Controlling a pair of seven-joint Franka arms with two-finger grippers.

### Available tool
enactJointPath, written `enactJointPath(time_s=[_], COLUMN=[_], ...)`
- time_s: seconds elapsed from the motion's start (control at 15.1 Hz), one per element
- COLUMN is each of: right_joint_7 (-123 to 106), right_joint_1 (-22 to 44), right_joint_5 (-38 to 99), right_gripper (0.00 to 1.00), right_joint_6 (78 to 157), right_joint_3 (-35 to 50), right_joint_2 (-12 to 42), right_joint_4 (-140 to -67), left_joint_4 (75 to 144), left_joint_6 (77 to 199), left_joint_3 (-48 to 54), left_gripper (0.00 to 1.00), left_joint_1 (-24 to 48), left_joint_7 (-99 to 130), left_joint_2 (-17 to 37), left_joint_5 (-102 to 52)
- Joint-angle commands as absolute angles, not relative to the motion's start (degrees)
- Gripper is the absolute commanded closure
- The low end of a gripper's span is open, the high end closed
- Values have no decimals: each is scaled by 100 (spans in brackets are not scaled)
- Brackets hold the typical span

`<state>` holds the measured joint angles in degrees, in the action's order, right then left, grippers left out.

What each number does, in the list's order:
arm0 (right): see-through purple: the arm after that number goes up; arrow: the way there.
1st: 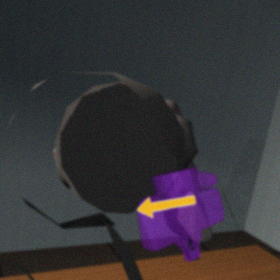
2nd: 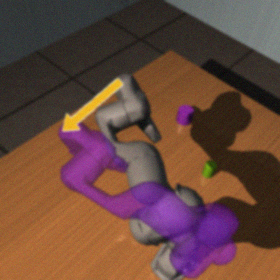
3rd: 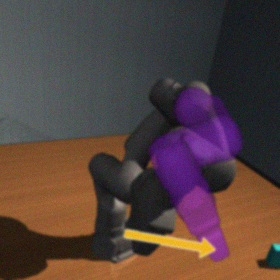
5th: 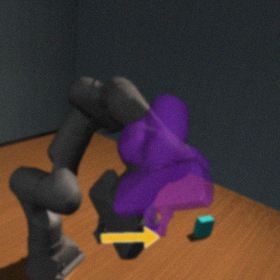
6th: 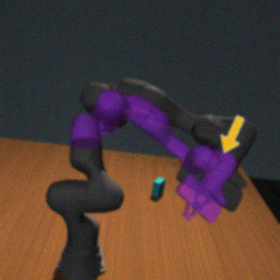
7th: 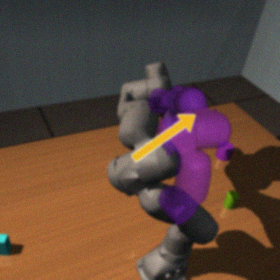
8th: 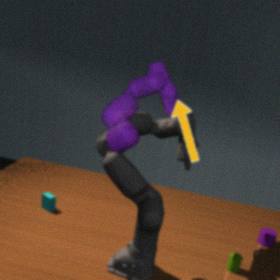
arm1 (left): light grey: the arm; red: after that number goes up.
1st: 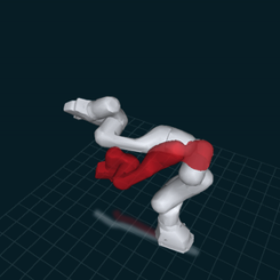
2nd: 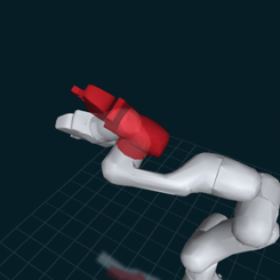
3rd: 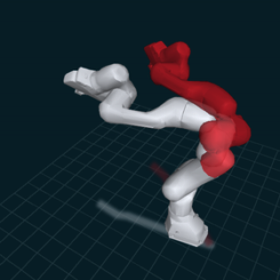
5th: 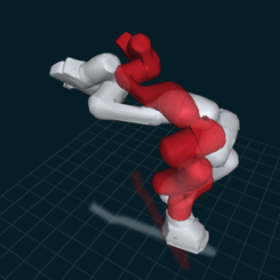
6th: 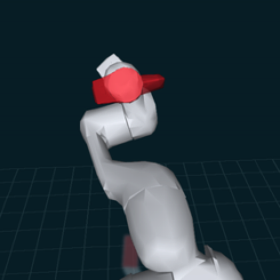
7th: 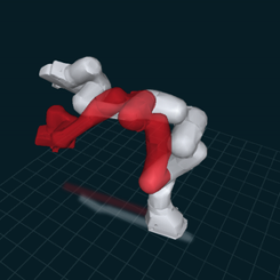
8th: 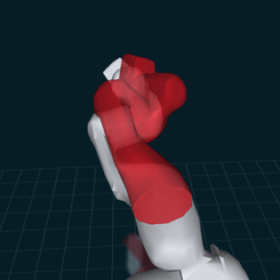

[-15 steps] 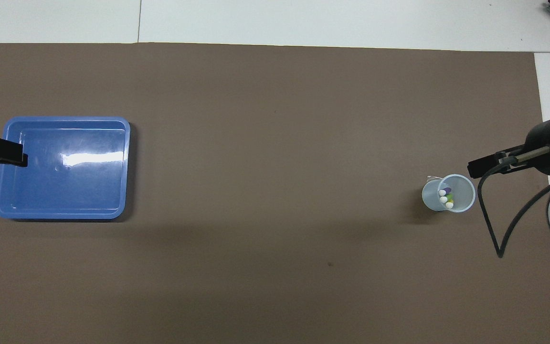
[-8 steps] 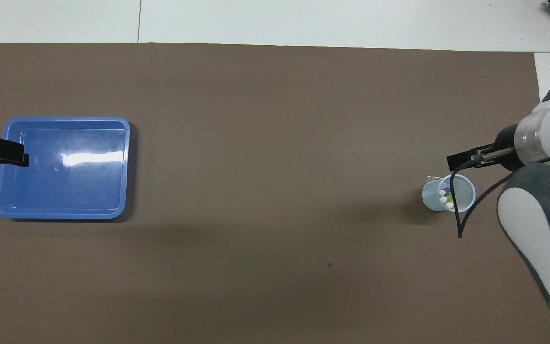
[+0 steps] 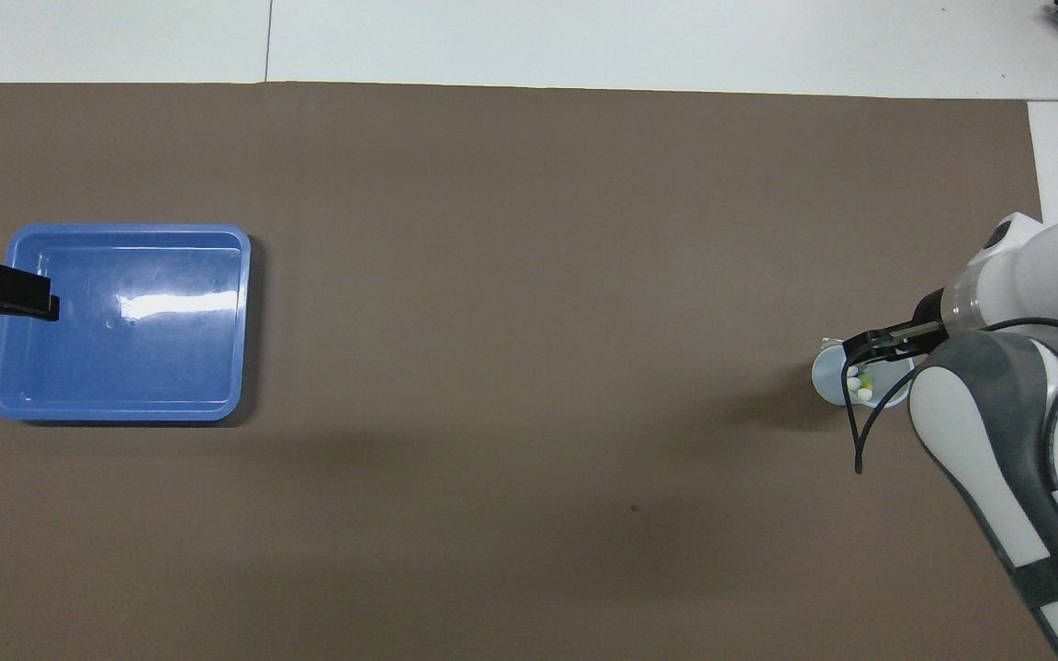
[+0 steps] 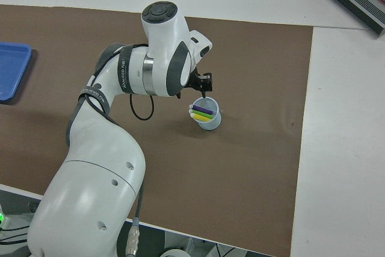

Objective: Right arm passes pens to left for tray arrangement

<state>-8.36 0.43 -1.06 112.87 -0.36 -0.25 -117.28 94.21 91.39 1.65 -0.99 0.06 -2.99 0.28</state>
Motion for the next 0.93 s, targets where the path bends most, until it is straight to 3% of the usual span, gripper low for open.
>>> enactJointPath(time_s=[0.0,0.33,0.86], right_joint_7=[-721,-712,-624], right_joint_1=[62,62,79], right_joint_5=[-26,-26,-35], right_gripper=[35,42,44], right_joint_6=[11539,11742,12032], right_joint_3=[9,9,0], right_joint_2=[-70,-79,105], right_joint_4=[-12022,-12305,-12331], left_joint_4=[9659,9659,9659], left_joint_6=[9132,8982,8263], left_joint_3=[149,167,97], left_gripper=[0,0,0], left_joint_1=[-88,26,-114], left_joint_7=[-26,9,684], left_joint_2=[-527,-536,-571], left_joint_5=[-44,-53,-1010])
